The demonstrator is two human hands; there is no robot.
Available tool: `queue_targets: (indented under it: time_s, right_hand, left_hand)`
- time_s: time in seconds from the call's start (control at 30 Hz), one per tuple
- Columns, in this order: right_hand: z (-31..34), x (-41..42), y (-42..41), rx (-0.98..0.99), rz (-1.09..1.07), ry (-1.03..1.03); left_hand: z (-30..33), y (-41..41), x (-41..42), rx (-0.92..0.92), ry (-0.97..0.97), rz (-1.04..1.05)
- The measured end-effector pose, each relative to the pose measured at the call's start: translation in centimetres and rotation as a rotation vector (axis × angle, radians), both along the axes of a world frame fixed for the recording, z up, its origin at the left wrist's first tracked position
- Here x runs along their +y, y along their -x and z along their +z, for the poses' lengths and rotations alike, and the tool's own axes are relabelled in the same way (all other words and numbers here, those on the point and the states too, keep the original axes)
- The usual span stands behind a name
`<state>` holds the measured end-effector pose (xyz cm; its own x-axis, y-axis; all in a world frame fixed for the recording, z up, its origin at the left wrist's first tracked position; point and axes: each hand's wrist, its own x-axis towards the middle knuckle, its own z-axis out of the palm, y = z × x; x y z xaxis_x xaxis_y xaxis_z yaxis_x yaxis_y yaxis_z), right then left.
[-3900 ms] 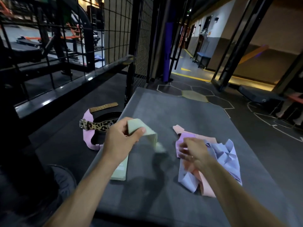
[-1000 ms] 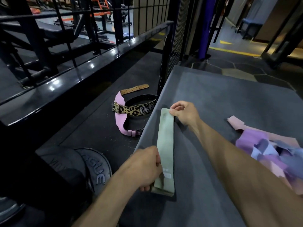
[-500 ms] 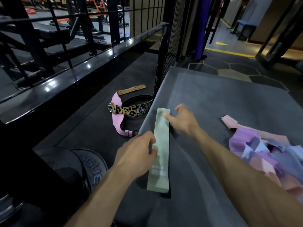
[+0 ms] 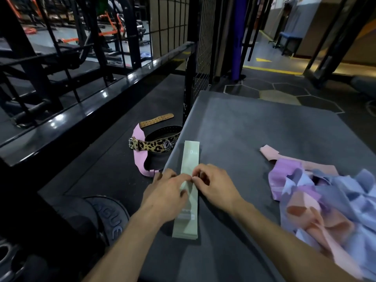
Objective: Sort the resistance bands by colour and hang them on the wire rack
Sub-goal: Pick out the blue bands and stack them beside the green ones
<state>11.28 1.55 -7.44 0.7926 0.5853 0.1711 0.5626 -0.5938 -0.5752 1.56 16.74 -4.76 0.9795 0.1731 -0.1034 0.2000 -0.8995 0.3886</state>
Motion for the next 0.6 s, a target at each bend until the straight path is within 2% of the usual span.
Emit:
queue_targets:
  time_s: [0.13,0.33,0.5,0.6]
  right_hand:
    - [1.7,-1.6,1.3,0.021,0.014,-0.024]
    - [6.2,-9.2,2.1,0.048,-0.199,-0.176]
    - [7.3,-17.0,3.4,-0.089,-0.436,-0.241]
    - [7.1,-20.8,4.5,-0.093,-0.477,-0.171]
  left_hand:
    - [0.5,-0.1,-0.2,-0.021,-0.006,0.007]
    - [2.0,-0.5,-3.9,-0.325,-0.006,-0.018]
    - [2.7,-0.7,-9.8,-0.322,0.017,-0.219]
    - [3.2,-0.9,-12.7,-0.321,0.005,-0.275]
